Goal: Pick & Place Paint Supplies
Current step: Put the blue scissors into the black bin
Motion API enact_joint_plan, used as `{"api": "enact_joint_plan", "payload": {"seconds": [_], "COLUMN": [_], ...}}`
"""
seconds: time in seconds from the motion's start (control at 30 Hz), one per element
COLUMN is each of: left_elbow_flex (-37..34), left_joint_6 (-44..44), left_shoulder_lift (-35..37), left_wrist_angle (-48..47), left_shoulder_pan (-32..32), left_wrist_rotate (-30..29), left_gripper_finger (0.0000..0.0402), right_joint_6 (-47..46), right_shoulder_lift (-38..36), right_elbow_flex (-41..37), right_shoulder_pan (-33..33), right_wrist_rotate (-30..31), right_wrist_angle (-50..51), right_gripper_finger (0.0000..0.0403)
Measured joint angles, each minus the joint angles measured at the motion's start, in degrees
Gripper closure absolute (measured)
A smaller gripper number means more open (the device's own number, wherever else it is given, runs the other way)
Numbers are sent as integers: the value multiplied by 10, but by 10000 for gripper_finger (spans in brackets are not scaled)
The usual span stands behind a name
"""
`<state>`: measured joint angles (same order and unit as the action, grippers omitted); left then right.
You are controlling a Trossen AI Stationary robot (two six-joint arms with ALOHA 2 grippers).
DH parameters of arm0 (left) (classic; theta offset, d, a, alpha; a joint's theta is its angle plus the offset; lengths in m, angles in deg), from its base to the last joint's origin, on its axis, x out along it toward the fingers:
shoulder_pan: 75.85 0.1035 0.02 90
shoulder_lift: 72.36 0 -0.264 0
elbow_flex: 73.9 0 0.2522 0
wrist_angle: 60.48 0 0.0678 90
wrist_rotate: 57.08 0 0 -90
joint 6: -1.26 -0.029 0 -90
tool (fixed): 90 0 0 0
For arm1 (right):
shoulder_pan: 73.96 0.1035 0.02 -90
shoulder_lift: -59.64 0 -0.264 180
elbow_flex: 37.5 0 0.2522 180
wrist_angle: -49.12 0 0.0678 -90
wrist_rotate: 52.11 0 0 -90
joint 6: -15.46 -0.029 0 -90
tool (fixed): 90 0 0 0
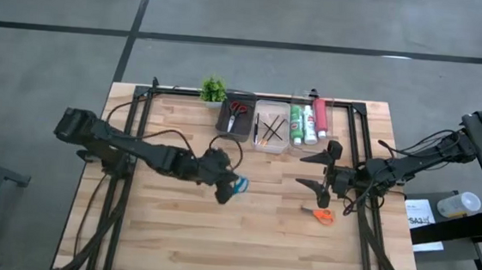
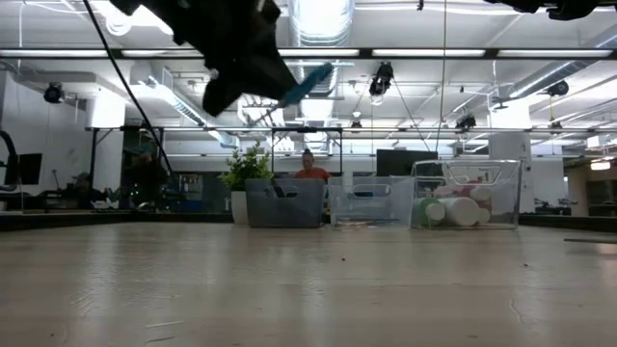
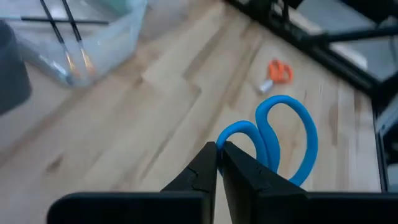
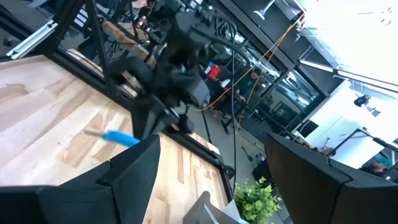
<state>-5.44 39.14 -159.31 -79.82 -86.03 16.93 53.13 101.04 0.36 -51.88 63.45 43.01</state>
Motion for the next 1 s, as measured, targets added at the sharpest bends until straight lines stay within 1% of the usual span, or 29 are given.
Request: {"api": "enact_joint_plan", "payload": {"seconds": [0.1, 0.2, 0.53, 1.0], "left_elbow_flex": [-31, -52, -56, -56], "left_joint_6": [-17, -17, -20, -47], "left_shoulder_lift": [0, 0, 0, 0], "left_wrist_angle": [81, 117, 133, 130], "left_shoulder_pan": [24, 45, 80, 82], "left_wrist_rotate": [6, 9, 10, 10], "left_gripper_finger": [363, 353, 350, 349], "right_joint_6": [3, 0, 3, 2], "right_shoulder_lift": [0, 0, 0, 0], "right_elbow_flex": [0, 0, 0, 0], "right_shoulder_pan": [0, 0, 0, 0], "right_wrist_rotate": [0, 0, 0, 0], "right_wrist_angle": [0, 0, 0, 0], "right_gripper_finger": [115, 115, 115, 115]}}
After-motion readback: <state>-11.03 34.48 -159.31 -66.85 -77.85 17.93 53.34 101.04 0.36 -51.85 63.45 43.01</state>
